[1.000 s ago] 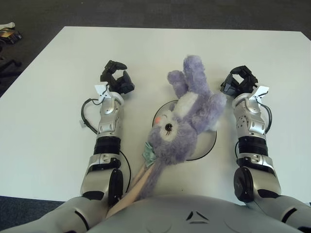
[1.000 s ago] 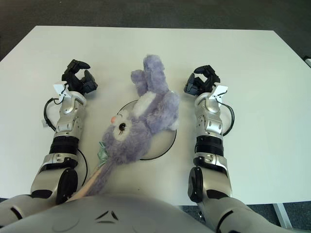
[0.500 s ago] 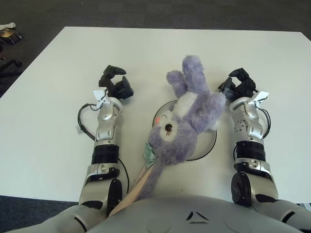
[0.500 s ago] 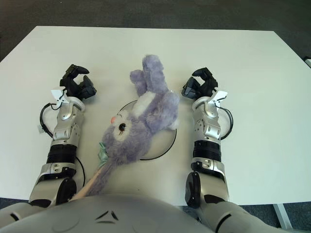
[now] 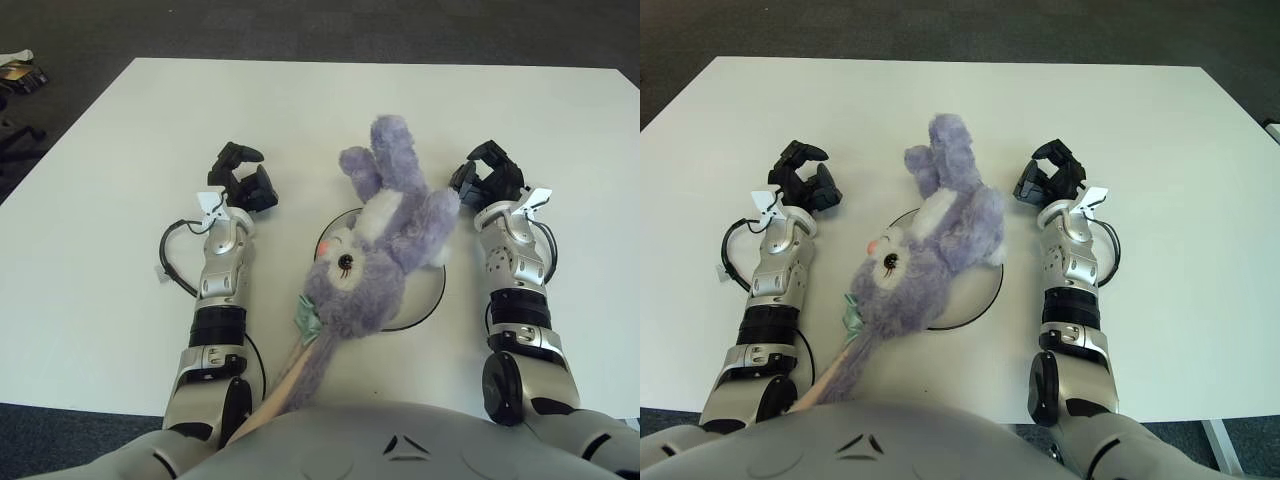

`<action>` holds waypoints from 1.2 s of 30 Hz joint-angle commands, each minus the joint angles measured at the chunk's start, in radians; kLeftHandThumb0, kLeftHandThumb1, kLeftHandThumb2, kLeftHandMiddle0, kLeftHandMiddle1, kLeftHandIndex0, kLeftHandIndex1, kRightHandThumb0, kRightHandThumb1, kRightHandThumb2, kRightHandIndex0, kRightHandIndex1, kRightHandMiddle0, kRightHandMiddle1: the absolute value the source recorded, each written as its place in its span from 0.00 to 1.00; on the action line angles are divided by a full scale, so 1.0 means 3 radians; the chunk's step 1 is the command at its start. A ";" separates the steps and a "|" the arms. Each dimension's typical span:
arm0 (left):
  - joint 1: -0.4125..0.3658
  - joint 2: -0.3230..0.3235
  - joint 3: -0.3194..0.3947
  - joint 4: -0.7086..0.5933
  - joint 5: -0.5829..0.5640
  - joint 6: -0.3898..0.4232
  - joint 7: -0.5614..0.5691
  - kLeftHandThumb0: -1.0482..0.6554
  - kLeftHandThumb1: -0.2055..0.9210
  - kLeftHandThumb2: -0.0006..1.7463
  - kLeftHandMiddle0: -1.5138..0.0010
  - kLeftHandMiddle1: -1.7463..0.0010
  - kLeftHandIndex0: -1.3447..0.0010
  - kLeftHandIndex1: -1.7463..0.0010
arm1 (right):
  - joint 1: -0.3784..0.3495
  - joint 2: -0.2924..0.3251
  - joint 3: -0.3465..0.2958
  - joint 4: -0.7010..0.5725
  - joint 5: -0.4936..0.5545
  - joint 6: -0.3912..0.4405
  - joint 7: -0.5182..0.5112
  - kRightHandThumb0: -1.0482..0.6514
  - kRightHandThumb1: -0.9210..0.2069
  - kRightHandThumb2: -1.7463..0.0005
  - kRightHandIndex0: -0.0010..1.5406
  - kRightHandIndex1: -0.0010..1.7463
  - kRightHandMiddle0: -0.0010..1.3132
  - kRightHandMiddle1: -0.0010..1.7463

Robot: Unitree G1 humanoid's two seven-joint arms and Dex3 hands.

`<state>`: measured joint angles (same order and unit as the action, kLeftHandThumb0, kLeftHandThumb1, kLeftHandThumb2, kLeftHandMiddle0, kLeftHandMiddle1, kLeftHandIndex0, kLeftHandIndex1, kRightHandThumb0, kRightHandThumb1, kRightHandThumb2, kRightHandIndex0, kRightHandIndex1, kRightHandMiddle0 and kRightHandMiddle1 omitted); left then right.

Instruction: Put the doll into the plate.

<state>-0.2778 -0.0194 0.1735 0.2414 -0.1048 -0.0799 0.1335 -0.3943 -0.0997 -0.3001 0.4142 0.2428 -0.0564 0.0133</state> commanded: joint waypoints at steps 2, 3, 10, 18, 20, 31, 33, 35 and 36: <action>0.0027 0.0050 -0.0008 0.0103 0.0012 0.0110 -0.0048 0.30 0.35 0.85 0.11 0.00 0.46 0.00 | 0.0091 0.0011 0.0037 0.0263 -0.0108 -0.0136 -0.0033 0.30 0.66 0.15 0.92 1.00 0.56 1.00; 0.0026 0.0053 -0.0010 0.0105 0.0010 0.0115 -0.0052 0.30 0.35 0.85 0.11 0.00 0.46 0.00 | 0.0090 0.0012 0.0040 0.0286 -0.0118 -0.0164 -0.0038 0.30 0.65 0.15 0.92 1.00 0.55 1.00; 0.0020 0.0076 -0.0017 0.0130 0.0006 0.0117 -0.0094 0.30 0.35 0.85 0.09 0.00 0.46 0.00 | 0.0071 0.0015 0.0075 0.0424 -0.0205 -0.0302 -0.0097 0.30 0.64 0.16 0.92 1.00 0.55 1.00; 0.0034 0.0086 -0.0032 0.0114 0.0000 0.0136 -0.0123 0.30 0.35 0.84 0.09 0.00 0.47 0.00 | 0.0077 0.0010 0.0091 0.0596 -0.0267 -0.0430 -0.0106 0.30 0.64 0.16 0.92 1.00 0.55 1.00; 0.0041 0.0084 -0.0036 0.0094 -0.0004 0.0161 -0.0124 0.30 0.36 0.84 0.09 0.00 0.47 0.00 | 0.0086 -0.0001 0.0099 0.0641 -0.0284 -0.0450 -0.0101 0.30 0.65 0.16 0.92 1.00 0.55 1.00; 0.0126 0.0078 -0.0050 -0.0025 -0.0041 0.0150 -0.0209 0.31 0.37 0.83 0.11 0.00 0.47 0.00 | 0.0278 -0.0062 0.0219 0.0397 -0.0445 -0.0119 -0.0185 0.30 0.64 0.16 0.91 1.00 0.54 1.00; 0.0144 0.0077 -0.0056 -0.0048 -0.0037 0.0142 -0.0216 0.31 0.37 0.83 0.11 0.00 0.47 0.00 | 0.0358 -0.0077 0.0253 0.0280 -0.0473 -0.0047 -0.0187 0.31 0.64 0.16 0.90 1.00 0.54 1.00; 0.0160 0.0076 -0.0059 -0.0074 -0.0040 0.0147 -0.0223 0.31 0.37 0.83 0.11 0.00 0.48 0.00 | 0.0448 -0.0085 0.0282 0.0147 -0.0497 0.0032 -0.0182 0.31 0.63 0.17 0.90 1.00 0.54 1.00; 0.0165 0.0075 -0.0060 -0.0083 -0.0043 0.0153 -0.0226 0.31 0.37 0.83 0.11 0.00 0.48 0.00 | 0.0485 -0.0087 0.0292 0.0089 -0.0505 0.0068 -0.0178 0.31 0.63 0.17 0.90 1.00 0.53 1.00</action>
<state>-0.2599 0.0040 0.1575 0.2152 -0.1130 -0.0532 0.0742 -0.3450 -0.1328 -0.2248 0.4414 0.1005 -0.1268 -0.0345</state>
